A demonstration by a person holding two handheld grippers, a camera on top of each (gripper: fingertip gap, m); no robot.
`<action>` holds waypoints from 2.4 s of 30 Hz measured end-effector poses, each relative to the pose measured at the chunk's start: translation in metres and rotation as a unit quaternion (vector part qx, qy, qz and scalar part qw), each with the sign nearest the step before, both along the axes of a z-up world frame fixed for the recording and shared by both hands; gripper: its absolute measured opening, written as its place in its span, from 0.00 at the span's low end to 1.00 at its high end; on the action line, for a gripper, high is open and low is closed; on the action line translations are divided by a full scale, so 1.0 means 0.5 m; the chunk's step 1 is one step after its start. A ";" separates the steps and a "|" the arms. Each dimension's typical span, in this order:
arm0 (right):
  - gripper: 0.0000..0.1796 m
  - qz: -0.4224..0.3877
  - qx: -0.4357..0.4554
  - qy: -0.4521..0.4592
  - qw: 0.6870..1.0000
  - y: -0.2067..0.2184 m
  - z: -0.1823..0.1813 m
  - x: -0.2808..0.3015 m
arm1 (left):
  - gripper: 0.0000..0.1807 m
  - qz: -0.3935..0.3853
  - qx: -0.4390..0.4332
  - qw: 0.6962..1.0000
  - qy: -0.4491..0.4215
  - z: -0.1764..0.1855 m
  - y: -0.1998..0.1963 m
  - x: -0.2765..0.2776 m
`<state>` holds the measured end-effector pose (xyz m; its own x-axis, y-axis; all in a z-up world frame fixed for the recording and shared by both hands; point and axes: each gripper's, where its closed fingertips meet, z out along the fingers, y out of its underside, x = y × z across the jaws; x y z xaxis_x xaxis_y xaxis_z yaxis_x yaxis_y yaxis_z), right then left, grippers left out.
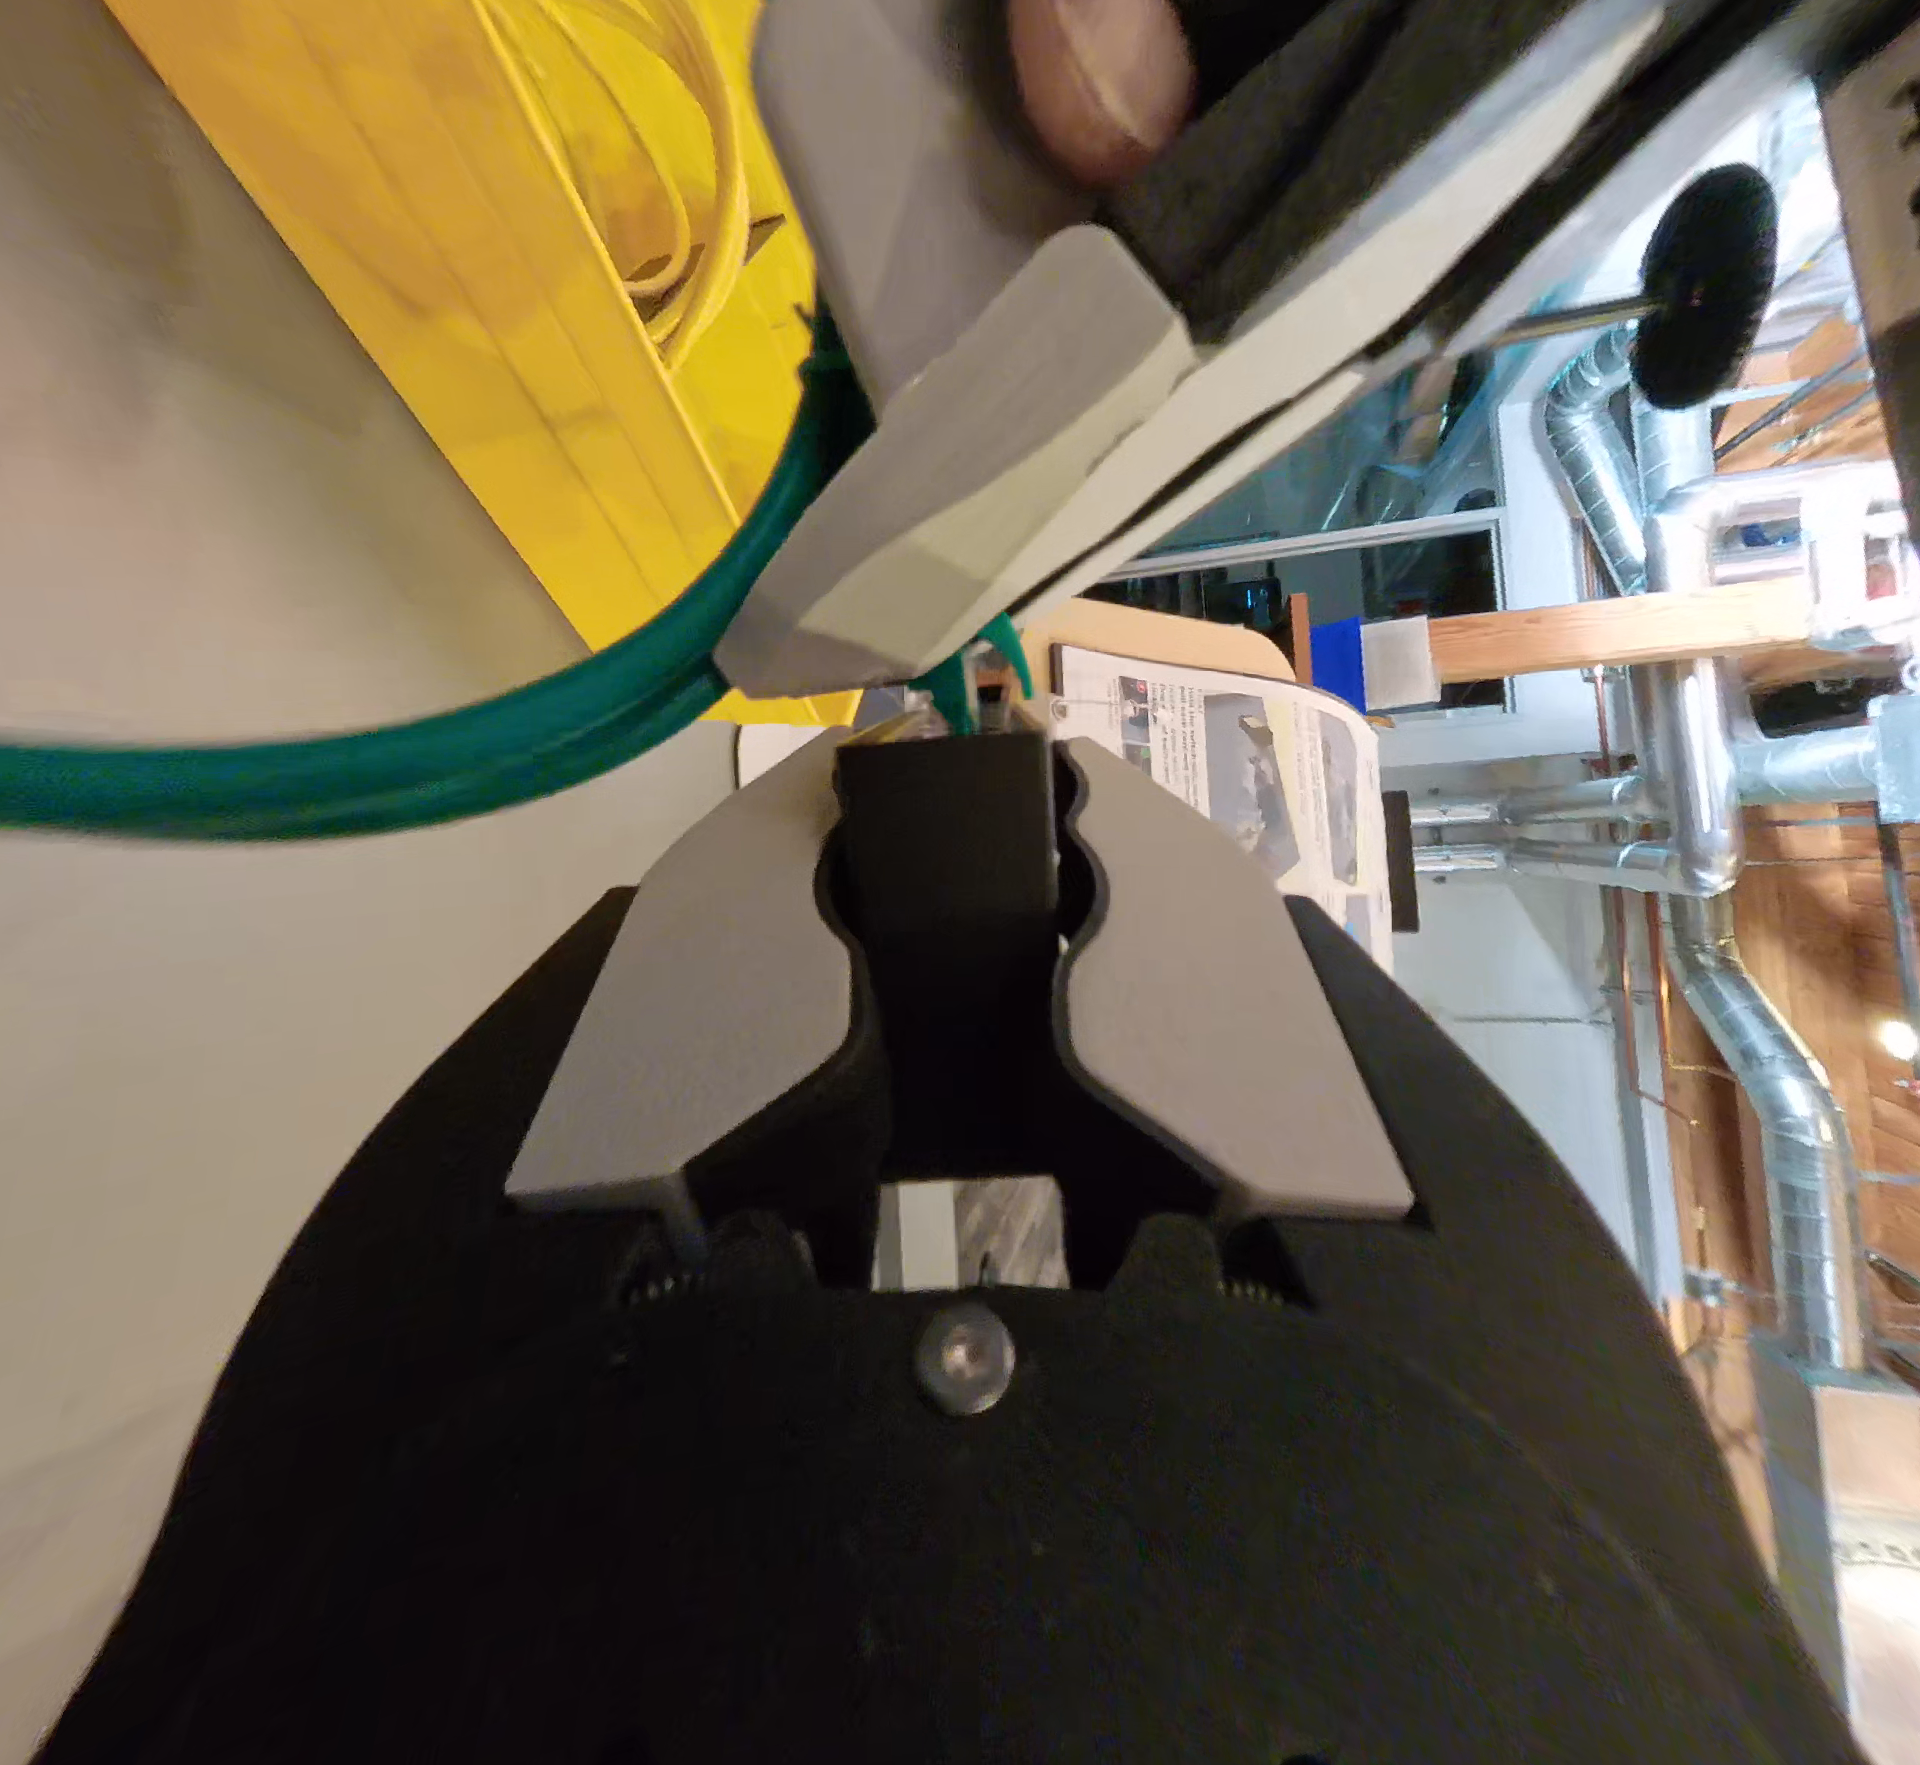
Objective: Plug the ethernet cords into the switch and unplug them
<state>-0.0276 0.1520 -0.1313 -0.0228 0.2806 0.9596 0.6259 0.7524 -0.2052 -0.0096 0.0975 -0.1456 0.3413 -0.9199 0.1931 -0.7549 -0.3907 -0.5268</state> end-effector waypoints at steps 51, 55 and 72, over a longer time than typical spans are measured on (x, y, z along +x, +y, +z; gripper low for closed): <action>0.18 -0.033 -0.112 0.018 0.993 0.028 -0.011 0.017 | 0.03 0.316 0.281 0.889 0.177 -0.030 0.146 -0.532; 0.18 -0.030 -0.113 0.024 0.993 0.027 -0.002 0.023 | 0.03 0.342 0.299 0.882 0.123 0.036 0.138 -0.515; 0.17 0.021 -0.118 0.041 0.992 -0.014 0.072 0.123 | 0.03 0.351 0.281 0.891 -0.056 0.046 0.186 -0.249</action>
<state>0.0340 0.1448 -0.0955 0.0361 0.4983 0.8663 0.5697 0.7019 -0.4274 -0.1341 0.1905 -0.1224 0.8784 -0.4492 -0.1630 -0.3595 -0.3966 -0.8447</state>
